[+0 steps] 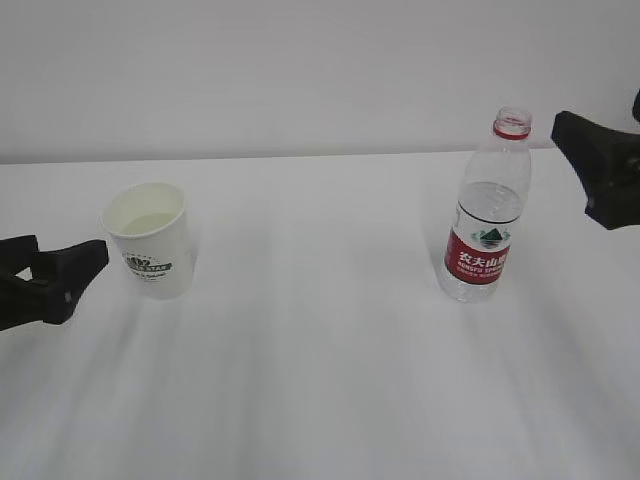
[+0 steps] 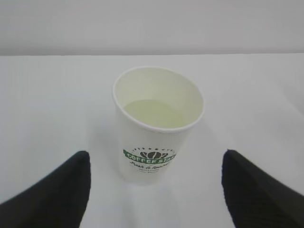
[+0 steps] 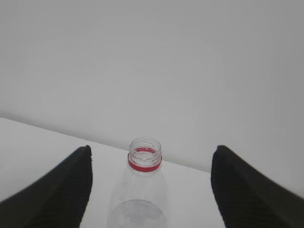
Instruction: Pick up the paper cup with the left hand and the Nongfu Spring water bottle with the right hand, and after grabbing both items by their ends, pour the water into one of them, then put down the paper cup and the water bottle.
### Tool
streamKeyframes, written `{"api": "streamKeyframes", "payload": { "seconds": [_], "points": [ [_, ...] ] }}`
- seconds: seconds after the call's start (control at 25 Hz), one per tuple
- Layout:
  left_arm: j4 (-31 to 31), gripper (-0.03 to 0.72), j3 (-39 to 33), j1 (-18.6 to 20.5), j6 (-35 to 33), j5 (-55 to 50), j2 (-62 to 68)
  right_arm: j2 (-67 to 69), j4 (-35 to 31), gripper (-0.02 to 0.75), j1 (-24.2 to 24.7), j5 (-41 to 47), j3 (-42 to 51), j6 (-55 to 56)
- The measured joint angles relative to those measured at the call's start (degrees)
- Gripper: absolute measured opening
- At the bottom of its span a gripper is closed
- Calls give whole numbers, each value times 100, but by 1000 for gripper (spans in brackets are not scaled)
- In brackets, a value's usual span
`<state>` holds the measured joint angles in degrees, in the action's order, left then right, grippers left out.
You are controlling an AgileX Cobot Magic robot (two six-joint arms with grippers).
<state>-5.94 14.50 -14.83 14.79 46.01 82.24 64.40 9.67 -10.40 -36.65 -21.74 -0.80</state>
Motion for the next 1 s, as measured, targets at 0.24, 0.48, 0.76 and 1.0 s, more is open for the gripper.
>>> {"api": "streamKeyframes", "payload": {
  "seconds": [0.24,0.48,0.76,1.0],
  "points": [
    [-11,609,-21,0,288,-617,-608,-802,0,592,0,1019,5,0],
    [-11,595,-21,0,423,-1140,-1297,-1676,0,592,0,1999,-88,0],
    [-85,591,-21,0,444,-2045,-2262,-2440,-13,592,0,3007,-388,0],
    [-100,589,-21,0,447,-3361,-3600,-2933,-35,592,0,4191,-686,0]
  ]
}}
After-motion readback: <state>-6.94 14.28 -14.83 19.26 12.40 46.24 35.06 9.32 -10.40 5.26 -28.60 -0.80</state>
